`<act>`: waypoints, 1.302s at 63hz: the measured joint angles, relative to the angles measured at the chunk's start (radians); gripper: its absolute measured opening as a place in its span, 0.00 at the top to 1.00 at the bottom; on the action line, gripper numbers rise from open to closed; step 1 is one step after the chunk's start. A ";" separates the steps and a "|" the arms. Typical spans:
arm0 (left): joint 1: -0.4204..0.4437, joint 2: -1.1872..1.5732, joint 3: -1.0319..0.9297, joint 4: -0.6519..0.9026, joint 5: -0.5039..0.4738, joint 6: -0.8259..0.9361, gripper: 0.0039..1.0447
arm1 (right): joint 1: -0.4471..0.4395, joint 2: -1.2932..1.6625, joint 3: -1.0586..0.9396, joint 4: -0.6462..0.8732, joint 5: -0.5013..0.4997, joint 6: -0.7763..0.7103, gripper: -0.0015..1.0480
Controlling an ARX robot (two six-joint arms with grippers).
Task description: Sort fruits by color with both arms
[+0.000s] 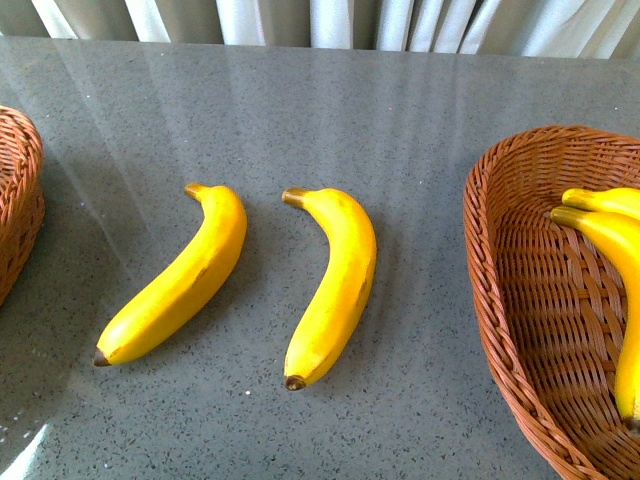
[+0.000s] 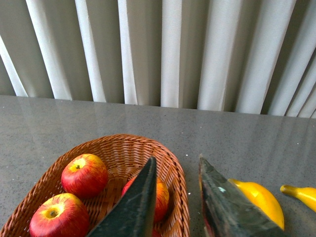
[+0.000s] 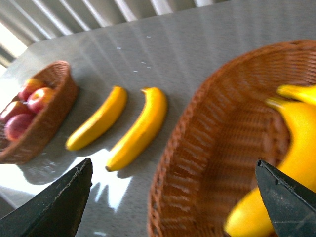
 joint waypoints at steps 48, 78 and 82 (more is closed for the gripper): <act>0.000 0.000 0.000 0.000 0.000 0.002 0.09 | 0.750 1.393 0.864 0.204 0.639 0.269 0.09; 0.000 0.000 0.000 0.000 0.000 0.002 0.09 | 0.811 1.606 1.096 0.044 0.633 0.363 0.09; 0.000 0.000 0.000 0.000 0.000 0.002 0.09 | 0.820 1.615 1.108 0.043 0.630 0.371 0.09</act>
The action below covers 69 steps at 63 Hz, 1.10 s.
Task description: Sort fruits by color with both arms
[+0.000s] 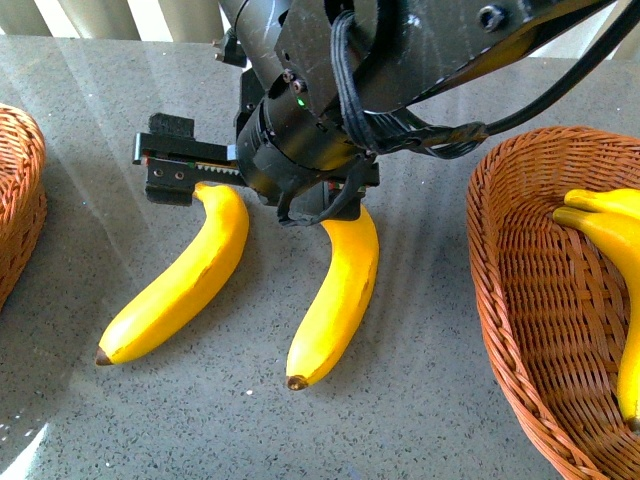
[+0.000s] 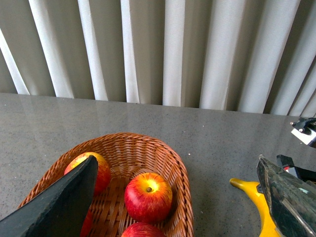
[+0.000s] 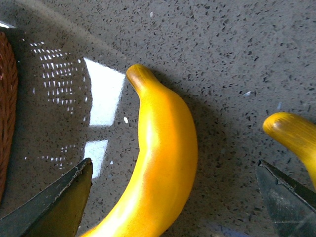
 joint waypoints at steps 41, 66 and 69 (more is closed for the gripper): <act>0.000 0.000 0.000 0.000 0.000 0.000 0.09 | 0.048 0.091 0.089 -0.082 0.013 0.032 0.09; 0.000 0.000 0.000 0.000 0.000 0.000 0.09 | 0.045 0.066 0.061 -0.054 -0.027 0.062 0.65; 0.000 0.000 0.000 0.000 0.000 0.000 0.09 | 0.043 0.046 0.039 -0.045 -0.030 0.067 0.68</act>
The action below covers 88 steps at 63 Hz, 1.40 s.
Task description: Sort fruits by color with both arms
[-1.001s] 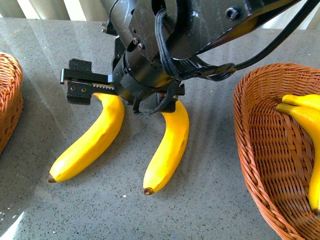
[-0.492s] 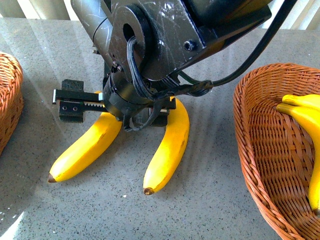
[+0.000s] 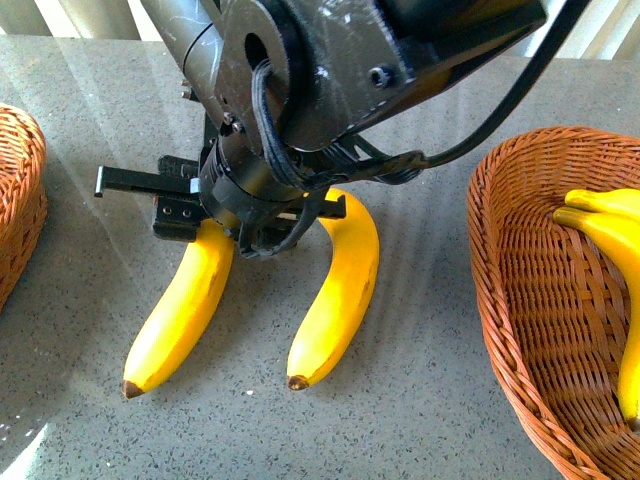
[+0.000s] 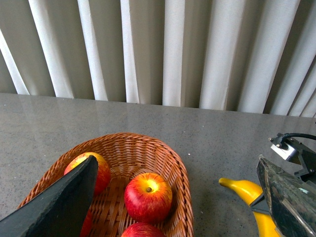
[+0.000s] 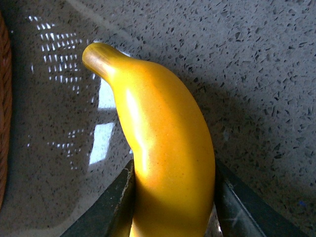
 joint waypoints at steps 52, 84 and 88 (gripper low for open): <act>0.000 0.000 0.000 0.000 0.000 0.000 0.09 | -0.779 -0.764 -0.767 0.098 -0.315 -0.296 0.69; 0.000 0.000 0.000 0.000 0.000 0.000 0.09 | -0.723 -0.629 -0.738 0.167 -0.193 -0.363 0.65; 0.000 0.000 0.000 0.000 0.000 0.000 0.09 | -0.716 -0.623 -0.735 0.165 -0.182 -0.360 0.56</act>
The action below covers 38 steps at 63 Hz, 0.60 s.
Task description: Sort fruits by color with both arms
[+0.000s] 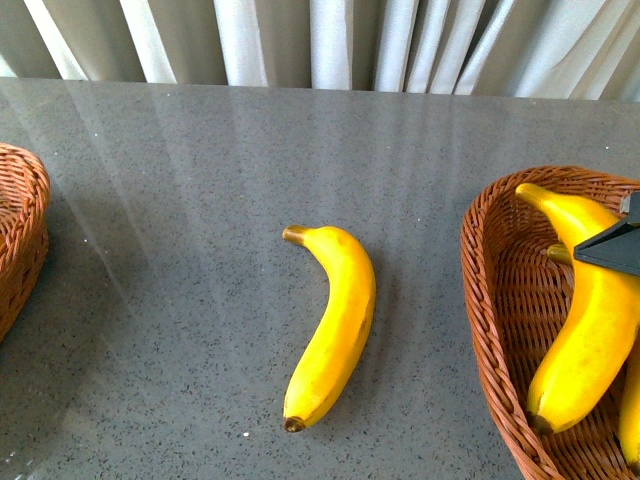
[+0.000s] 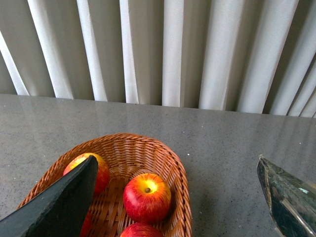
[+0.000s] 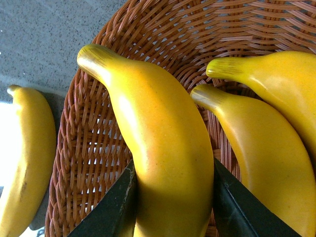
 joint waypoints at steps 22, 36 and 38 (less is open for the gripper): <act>0.000 0.000 0.000 0.000 0.000 0.000 0.09 | 0.038 -0.102 0.000 -0.091 -0.021 -0.005 0.08; 0.000 0.000 0.000 0.000 0.000 0.000 0.09 | 0.201 -0.243 0.018 -0.204 0.024 0.063 0.09; 0.000 0.000 0.000 0.000 0.000 0.000 0.09 | 0.241 -0.245 0.032 -0.216 0.046 0.092 0.09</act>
